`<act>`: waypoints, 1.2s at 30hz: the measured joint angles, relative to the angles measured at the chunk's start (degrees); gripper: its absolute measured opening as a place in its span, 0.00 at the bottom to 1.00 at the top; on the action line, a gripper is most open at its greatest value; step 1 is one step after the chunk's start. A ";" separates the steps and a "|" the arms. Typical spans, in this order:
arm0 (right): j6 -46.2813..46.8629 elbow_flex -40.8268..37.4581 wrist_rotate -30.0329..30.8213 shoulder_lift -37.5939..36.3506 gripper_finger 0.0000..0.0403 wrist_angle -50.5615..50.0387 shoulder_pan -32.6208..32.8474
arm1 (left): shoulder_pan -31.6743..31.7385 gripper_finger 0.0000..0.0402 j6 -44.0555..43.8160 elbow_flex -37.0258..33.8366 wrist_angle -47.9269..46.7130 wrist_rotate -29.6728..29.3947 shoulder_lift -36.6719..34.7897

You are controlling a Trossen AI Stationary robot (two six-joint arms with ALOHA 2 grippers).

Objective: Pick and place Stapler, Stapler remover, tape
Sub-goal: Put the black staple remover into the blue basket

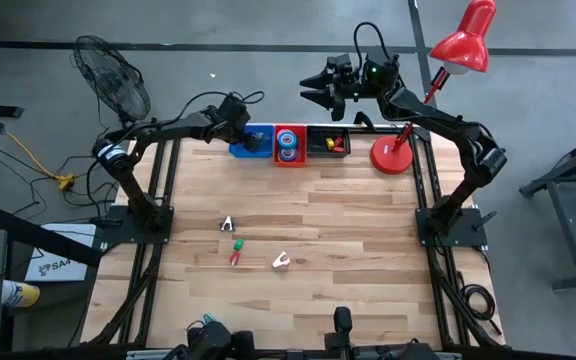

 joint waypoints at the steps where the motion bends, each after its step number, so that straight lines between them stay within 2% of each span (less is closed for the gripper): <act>1: 0.00 0.00 -0.02 0.00 0.47 0.00 0.00 | 0.00 0.59 0.00 0.00 0.04 0.15 0.00; 9: 0.00 0.00 -0.02 0.00 0.47 -0.34 0.00 | 0.02 0.60 4.57 3.45 -1.55 3.51 0.00; 14: 0.00 0.01 -0.02 0.00 0.47 -0.73 0.00 | -0.02 0.60 9.10 8.95 -9.93 4.26 0.00; 19: 0.00 0.00 -0.02 0.00 0.47 -1.27 -0.04 | -0.02 0.60 12.31 13.29 -19.93 3.15 -0.32; 26: 0.33 0.00 -0.02 0.00 0.47 -1.38 -0.26 | -0.13 0.60 12.55 13.60 -30.61 -0.99 -5.89; 36: 0.04 0.02 -0.02 0.00 0.47 -1.55 -0.57 | -6.10 0.60 9.66 13.64 -40.90 -6.44 -13.53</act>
